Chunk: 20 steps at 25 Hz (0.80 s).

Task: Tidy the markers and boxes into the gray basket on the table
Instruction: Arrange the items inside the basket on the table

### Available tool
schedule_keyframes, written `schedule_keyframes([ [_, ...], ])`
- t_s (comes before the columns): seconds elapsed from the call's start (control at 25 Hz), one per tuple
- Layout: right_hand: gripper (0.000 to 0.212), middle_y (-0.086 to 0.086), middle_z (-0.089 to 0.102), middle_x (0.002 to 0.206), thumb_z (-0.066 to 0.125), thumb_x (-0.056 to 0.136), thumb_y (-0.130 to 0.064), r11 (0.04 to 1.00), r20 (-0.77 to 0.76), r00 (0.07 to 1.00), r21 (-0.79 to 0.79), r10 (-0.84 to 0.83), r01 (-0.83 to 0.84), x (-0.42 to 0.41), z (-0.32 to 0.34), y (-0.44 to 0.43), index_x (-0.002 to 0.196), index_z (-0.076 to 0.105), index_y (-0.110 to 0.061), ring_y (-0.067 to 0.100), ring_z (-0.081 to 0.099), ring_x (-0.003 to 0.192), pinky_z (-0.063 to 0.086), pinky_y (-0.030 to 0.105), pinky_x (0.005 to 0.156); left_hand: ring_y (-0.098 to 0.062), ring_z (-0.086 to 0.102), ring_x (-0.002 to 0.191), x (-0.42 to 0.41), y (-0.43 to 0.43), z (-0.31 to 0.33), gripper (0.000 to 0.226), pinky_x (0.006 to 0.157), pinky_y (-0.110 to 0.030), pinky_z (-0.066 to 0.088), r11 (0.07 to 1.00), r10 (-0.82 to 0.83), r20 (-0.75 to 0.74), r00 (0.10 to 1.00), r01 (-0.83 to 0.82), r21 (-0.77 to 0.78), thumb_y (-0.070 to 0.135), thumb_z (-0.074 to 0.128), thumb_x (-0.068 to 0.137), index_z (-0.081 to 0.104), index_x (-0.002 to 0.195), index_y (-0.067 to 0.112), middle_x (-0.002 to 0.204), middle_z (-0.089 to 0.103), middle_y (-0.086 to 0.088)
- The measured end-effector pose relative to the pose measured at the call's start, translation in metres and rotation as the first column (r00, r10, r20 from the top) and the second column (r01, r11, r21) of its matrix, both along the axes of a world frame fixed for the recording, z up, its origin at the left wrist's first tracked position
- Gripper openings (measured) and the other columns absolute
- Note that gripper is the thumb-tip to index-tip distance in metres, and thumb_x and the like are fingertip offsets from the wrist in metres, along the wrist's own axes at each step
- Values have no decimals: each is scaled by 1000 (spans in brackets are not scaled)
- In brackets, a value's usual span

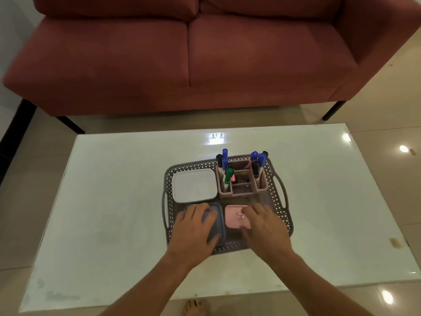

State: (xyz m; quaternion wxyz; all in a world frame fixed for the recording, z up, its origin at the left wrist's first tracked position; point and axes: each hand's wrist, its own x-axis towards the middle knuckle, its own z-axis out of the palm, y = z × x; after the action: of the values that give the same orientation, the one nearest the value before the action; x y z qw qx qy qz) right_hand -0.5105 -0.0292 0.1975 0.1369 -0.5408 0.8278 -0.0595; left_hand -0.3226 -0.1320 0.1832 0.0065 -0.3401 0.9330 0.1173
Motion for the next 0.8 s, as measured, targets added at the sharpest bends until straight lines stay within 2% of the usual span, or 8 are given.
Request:
schedule_keyframes([
  [0.04,52,-3,61,128,77,80,-41,991,-32,993,81,111,-108,-1,-7,-1,126,57,-26,20,56,111,54,33,88,-27,54,122,0,2,-3,63,95,-48,51,999,-9,68,998,6,43,62,62,80,56,131,25,135,55,-5],
  [0.12,68,-1,56,137,79,75,-41,972,-54,982,159,181,-171,-7,-11,-12,135,50,-25,23,51,118,47,38,98,-28,44,133,-5,0,-5,76,106,-51,43,997,-13,132,991,2,83,72,52,79,49,141,29,147,45,-4],
  [0.24,63,0,55,134,80,75,-32,949,-125,952,186,280,-255,-16,-12,-23,130,51,-25,25,47,119,43,41,101,-26,28,143,-14,-5,-3,84,116,-50,28,991,-91,210,973,68,115,77,49,79,35,150,34,157,29,-1],
  [0.36,68,-1,52,133,85,72,-26,932,-138,938,225,318,-283,-24,-14,-22,130,49,-27,25,47,120,43,43,103,-26,28,142,-17,-10,-1,84,115,-49,27,990,-107,248,963,81,111,75,52,81,32,151,34,158,27,-2],
  [0.56,75,-1,52,135,88,68,-28,930,-130,934,212,332,-301,-30,-19,-18,131,47,-29,26,49,121,44,44,103,-27,23,145,-19,-12,1,82,115,-48,26,992,-81,289,954,48,117,70,53,87,26,154,32,160,23,-3],
  [0.72,75,1,53,132,87,67,-26,938,-152,935,192,319,-289,-24,-22,-14,130,47,-26,26,50,116,46,42,98,-28,22,145,-25,-11,4,82,115,-47,26,990,-86,317,945,46,130,66,53,90,23,156,28,161,20,-5],
  [0.8,75,2,52,131,88,66,-30,945,-145,941,170,305,-280,-23,-21,-13,130,48,-25,25,51,114,48,41,96,-28,22,145,-27,-9,9,80,116,-46,26,991,-81,300,950,45,124,67,46,93,23,156,25,160,22,-7],
])
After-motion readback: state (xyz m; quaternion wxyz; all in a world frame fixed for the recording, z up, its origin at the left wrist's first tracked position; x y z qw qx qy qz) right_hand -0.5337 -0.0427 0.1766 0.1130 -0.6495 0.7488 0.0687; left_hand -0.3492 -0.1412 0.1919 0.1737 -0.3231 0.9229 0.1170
